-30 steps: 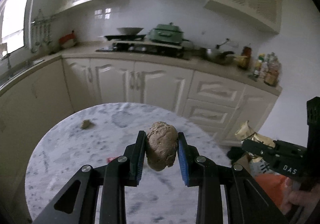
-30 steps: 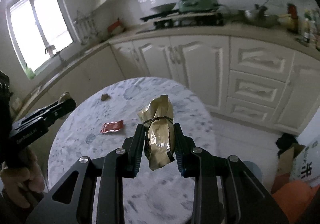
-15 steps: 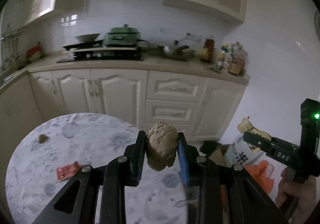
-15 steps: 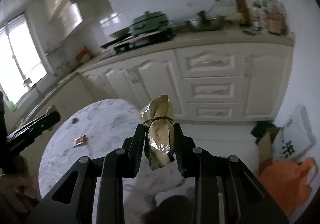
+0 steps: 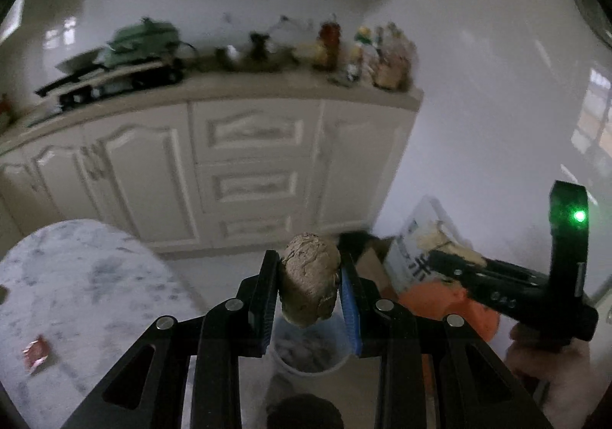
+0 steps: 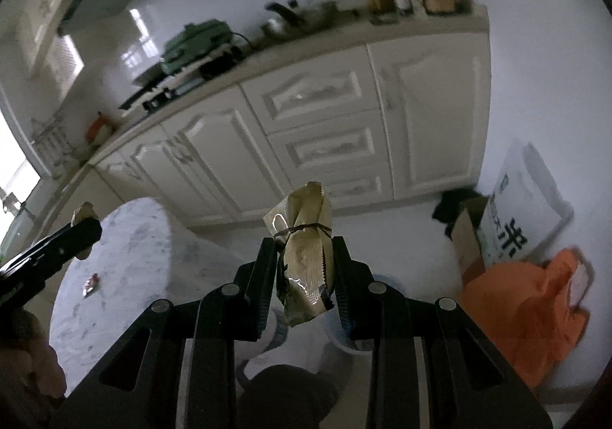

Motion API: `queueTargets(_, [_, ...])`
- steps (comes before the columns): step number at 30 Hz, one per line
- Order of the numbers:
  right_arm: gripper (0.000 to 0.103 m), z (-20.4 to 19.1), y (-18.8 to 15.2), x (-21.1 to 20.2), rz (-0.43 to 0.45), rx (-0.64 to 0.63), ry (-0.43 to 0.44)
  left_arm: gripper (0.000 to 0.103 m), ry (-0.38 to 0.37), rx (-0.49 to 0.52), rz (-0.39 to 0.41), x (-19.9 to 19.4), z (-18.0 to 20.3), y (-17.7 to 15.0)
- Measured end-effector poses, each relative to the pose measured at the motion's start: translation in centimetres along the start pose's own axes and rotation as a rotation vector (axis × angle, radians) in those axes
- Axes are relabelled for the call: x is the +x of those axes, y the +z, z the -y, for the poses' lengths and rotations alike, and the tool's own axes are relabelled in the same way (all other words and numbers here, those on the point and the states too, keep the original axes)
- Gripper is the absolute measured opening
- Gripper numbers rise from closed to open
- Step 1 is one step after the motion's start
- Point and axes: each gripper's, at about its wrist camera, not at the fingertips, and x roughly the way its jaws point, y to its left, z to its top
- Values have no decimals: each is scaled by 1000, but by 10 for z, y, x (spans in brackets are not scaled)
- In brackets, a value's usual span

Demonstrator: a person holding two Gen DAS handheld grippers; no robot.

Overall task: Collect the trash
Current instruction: 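Carry both items to the blue bin and release them inside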

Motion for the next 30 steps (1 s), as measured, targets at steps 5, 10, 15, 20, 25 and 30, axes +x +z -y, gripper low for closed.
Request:
queueTargets(5, [29, 23, -2, 36, -49, 37, -7, 26, -31, 14, -108, 64, 8, 17])
queueTargets(10, [29, 40, -2, 73, -102, 68, -10, 26, -39, 20, -198, 126, 9, 34])
queueTargets(15, [29, 55, 2, 105, -145, 88, -13, 26, -39, 26, -268, 181, 15, 50])
queueTargets(20, [32, 67, 2, 129, -173, 100, -25, 36, -21, 81, -369, 242, 32, 53])
queueTargets(25, [73, 79, -1, 140, -187, 137, -53, 93, 70, 97, -358, 269, 43, 60])
queueTargets(30, [103, 83, -6, 129, -171, 185, -76, 102, 101, 97, -331, 262, 46, 66])
